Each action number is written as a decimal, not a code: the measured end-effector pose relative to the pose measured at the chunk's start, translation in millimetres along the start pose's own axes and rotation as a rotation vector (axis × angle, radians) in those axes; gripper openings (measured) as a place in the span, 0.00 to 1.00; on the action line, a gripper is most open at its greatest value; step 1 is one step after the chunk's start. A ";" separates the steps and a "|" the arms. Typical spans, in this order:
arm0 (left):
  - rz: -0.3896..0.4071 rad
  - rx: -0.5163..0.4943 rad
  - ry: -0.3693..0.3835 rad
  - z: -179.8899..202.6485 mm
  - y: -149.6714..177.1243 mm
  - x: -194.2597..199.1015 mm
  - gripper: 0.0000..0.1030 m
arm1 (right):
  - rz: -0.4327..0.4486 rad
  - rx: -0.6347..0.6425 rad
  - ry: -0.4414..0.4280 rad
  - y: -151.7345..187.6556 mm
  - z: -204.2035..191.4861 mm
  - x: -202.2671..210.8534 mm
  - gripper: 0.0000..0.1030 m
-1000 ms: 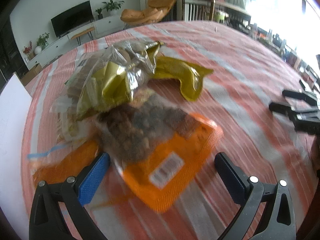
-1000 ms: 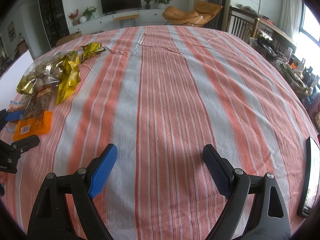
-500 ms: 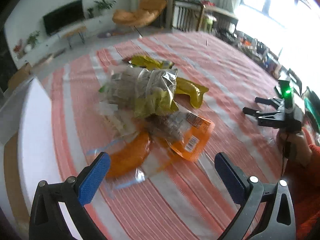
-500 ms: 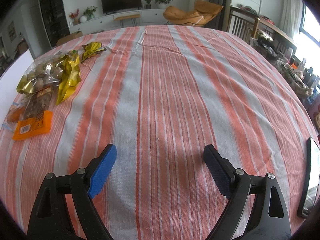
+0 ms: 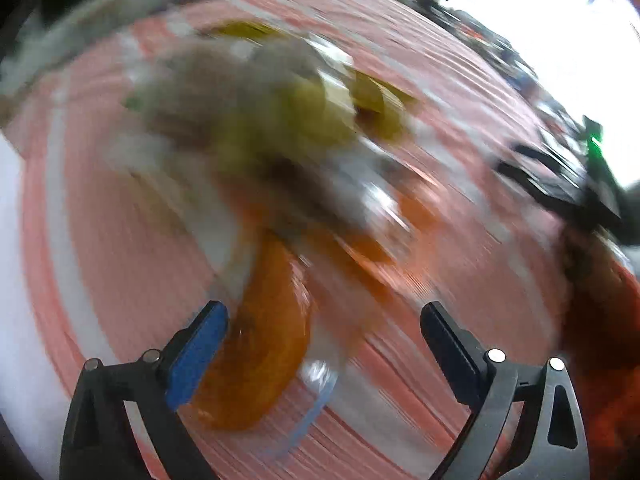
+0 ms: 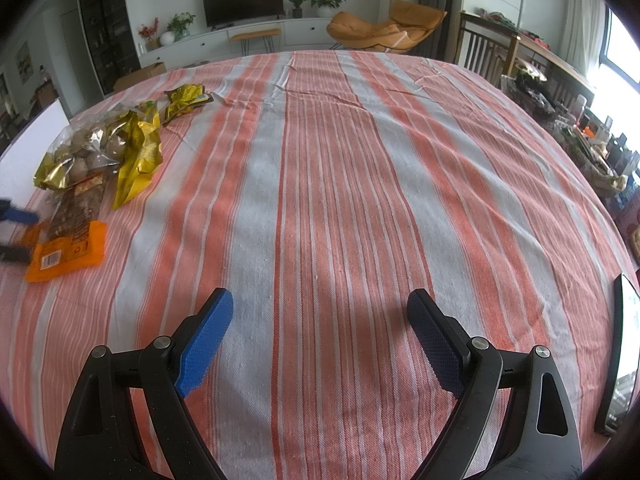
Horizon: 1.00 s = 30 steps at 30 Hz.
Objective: Organize snacks
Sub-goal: 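Grasp the orange sausage bag with left tool while right tool grasps the orange nut bag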
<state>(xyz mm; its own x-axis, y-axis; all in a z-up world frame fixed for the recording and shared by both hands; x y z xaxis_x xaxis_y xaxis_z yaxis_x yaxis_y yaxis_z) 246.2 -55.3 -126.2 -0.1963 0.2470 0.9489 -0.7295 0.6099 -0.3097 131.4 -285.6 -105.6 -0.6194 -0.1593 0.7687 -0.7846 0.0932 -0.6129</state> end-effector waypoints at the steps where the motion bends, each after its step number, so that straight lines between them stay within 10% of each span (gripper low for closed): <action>1: -0.027 -0.043 0.036 10.8 10.6 2.7 0.93 | 0.000 0.000 0.000 0.0 0.2 -0.1 0.89; 14: 0.014 -0.026 -0.307 16.2 27.7 -14.6 1.00 | 0.000 0.000 -0.001 0.0 -0.2 -0.5 0.89; 23: 0.025 0.017 -0.300 14.9 24.3 -14.6 1.00 | -0.079 -0.040 -0.084 -6.8 -12.4 -2.1 0.89; 28: 0.084 0.074 -0.312 9.5 30.4 -0.2 0.51 | -0.183 0.060 -0.348 -42.1 -112.2 -9.9 0.88; 30: 0.112 0.149 -0.290 5.1 42.3 8.7 0.50 | -0.272 0.168 -0.367 -54.2 -161.6 -34.7 0.88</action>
<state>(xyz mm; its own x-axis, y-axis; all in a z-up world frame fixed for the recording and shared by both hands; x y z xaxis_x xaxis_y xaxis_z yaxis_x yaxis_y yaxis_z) 210.4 -31.2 -130.7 -0.4429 0.0691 0.8939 -0.7762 0.4695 -0.4209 191.2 -126.3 -69.5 -0.3184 -0.4948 0.8086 -0.8831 -0.1554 -0.4427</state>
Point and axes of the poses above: each gripper's, at about its wrist camera, not at the fingertips, and x roughly against the way its jaws point, z to its right, y to its underside, the point moved 6 cm from there along -x, roughly the way its jaws point, and after that the axes turned 13 degrees about -y, right-handed, at the moved point
